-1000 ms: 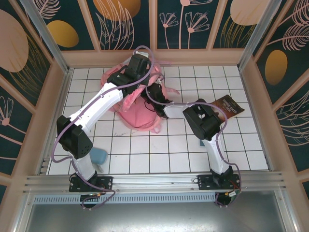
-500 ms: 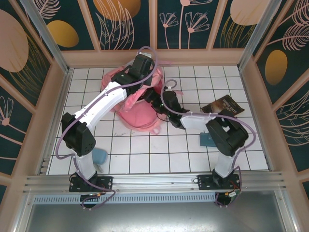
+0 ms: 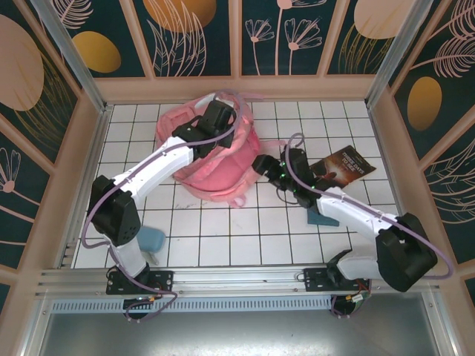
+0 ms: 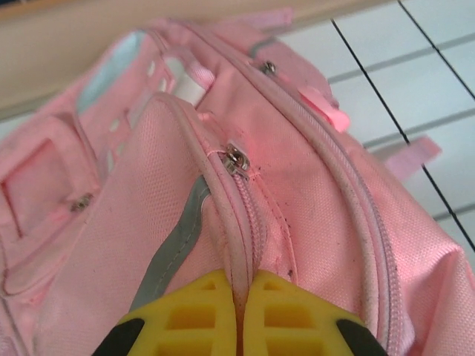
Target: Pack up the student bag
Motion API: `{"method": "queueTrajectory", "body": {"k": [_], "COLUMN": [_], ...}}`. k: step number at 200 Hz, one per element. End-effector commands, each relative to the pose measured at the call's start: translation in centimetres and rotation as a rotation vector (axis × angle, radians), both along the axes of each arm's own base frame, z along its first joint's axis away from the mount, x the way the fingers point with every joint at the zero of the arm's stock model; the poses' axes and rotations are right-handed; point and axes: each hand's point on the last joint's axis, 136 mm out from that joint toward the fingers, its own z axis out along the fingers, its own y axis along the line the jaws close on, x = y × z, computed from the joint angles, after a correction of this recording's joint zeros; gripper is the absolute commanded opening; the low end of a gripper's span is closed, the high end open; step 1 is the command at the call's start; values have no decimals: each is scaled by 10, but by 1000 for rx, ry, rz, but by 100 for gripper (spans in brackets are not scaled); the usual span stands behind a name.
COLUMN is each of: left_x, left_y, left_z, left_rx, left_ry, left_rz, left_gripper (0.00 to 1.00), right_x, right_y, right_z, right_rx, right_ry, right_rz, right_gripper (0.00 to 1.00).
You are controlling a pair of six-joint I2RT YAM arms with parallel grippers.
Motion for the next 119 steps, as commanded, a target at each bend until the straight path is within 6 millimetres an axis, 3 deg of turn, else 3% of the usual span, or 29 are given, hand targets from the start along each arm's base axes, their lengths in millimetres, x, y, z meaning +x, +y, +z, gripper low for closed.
{"method": "queueTrajectory", "body": {"k": [1, 38, 65, 87, 119], "left_x": [-16, -46, -62, -66, -63], "left_y": [7, 24, 25, 22, 21], "left_z": [14, -18, -26, -16, -2], "left_rx": [-64, -48, -97, -183, -249], "left_ry": [-23, 58, 104, 88, 54], "left_rz": [-15, -17, -29, -16, 18], "left_gripper": [0, 1, 37, 64, 81], "right_x": [0, 36, 65, 92, 126], "right_y": [-53, -134, -179, -209, -249], "right_z": [-12, -17, -39, -65, -94], "right_rx": [-147, -272, -361, -372, -416], "right_ry": [58, 87, 167, 239, 330], "right_rz": [-78, -263, -338, -382, -450], "right_gripper": [77, 78, 78, 78, 77]}}
